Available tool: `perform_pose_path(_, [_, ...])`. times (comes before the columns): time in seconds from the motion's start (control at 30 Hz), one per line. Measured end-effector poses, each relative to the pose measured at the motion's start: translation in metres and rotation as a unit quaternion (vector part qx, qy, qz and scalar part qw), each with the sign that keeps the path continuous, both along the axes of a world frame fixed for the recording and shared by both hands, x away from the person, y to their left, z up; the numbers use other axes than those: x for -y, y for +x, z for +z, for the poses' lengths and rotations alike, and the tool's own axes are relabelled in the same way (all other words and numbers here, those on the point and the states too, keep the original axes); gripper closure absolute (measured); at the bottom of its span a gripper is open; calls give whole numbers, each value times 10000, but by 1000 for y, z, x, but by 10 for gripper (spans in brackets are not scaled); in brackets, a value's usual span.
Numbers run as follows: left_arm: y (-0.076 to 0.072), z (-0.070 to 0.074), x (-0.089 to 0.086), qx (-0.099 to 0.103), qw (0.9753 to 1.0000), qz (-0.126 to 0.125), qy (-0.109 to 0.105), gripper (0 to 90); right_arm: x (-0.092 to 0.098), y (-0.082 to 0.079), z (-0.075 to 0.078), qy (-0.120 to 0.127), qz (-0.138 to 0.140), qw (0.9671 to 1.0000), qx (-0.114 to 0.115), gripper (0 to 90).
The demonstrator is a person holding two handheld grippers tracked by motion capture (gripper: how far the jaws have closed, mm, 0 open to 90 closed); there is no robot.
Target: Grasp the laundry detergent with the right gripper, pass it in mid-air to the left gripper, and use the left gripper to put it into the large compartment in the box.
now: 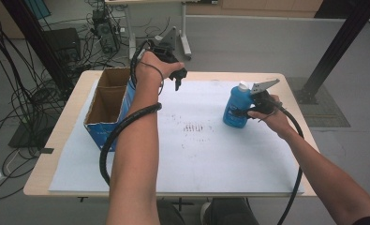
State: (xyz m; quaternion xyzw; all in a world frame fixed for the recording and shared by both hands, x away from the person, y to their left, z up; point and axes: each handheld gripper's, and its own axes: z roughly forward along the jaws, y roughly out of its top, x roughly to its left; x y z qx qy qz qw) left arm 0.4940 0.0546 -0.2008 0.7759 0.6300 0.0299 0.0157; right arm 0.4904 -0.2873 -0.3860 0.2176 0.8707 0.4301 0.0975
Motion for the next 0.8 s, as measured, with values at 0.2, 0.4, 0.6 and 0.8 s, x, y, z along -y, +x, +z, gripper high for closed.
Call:
perform_pose_path(0.2, [0, 1, 0, 10, 10000, -5, 3, 64, 0, 0, 0, -4, -1, 10000, -2, 435])
perform_pose_path(0.4, [0, 1, 1, -2, 10000, -30, 12, 64, 0, 0, 0, 1, -1, 10000, -5, 435])
perform_pose_path(0.6, [0, 1, 2, 5, 10000, -45, -4, 64, 0, 0, 0, 5, -1, 10000, 2, 436])
perform_pose_path(0.8, [0, 2, 0, 14, 10000, -31, 0, 64, 0, 0, 0, 0, -11, 10000, -1, 435])
